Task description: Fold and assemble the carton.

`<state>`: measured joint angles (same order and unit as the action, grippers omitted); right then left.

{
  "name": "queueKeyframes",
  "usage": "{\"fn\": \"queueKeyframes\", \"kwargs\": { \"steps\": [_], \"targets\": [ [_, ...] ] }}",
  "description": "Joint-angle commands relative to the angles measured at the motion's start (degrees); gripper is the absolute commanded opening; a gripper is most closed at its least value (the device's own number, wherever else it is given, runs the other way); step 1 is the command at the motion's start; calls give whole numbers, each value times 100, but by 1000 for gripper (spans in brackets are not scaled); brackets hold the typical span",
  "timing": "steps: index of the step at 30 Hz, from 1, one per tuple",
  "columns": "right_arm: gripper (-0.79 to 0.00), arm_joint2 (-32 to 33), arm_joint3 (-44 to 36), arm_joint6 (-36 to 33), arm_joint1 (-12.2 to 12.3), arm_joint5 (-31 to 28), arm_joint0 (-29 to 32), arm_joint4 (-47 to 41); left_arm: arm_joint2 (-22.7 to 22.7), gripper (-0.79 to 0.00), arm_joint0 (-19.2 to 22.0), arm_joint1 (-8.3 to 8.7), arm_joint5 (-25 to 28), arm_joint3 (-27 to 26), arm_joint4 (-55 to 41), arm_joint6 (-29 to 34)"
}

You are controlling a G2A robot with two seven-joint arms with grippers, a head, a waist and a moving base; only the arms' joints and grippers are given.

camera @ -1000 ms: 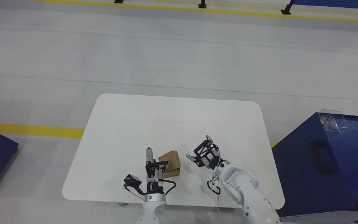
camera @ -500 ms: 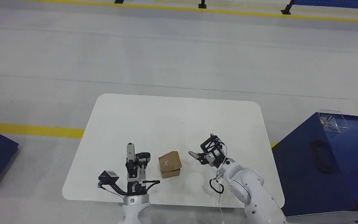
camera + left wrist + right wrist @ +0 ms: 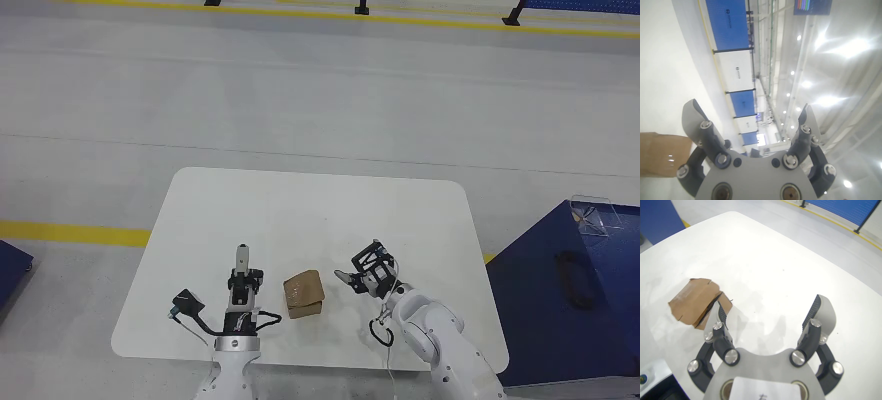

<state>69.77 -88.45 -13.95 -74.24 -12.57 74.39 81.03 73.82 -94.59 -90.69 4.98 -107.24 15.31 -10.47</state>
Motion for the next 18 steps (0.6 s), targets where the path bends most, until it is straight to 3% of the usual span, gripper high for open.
{"fn": "queueKeyframes", "kwargs": {
  "steps": [1,6,8,16,18],
  "targets": [
    [0,-63,62,-83,-20,117,-78,-47,192,0,43,92,-650,-40,350,1142],
    [0,-234,288,-591,-80,10,-333,-500,762,0,192,264,-1811,-242,309,3292],
    [0,-240,411,-810,-85,-278,-466,-767,960,0,278,282,-2264,-211,238,3311],
    [0,-248,412,-826,-83,-284,-462,-742,944,0,276,284,-2259,-191,248,3328],
    [0,-269,376,-852,-78,-222,-465,-595,772,0,342,324,-2173,-11,872,3403]
  ]
}}
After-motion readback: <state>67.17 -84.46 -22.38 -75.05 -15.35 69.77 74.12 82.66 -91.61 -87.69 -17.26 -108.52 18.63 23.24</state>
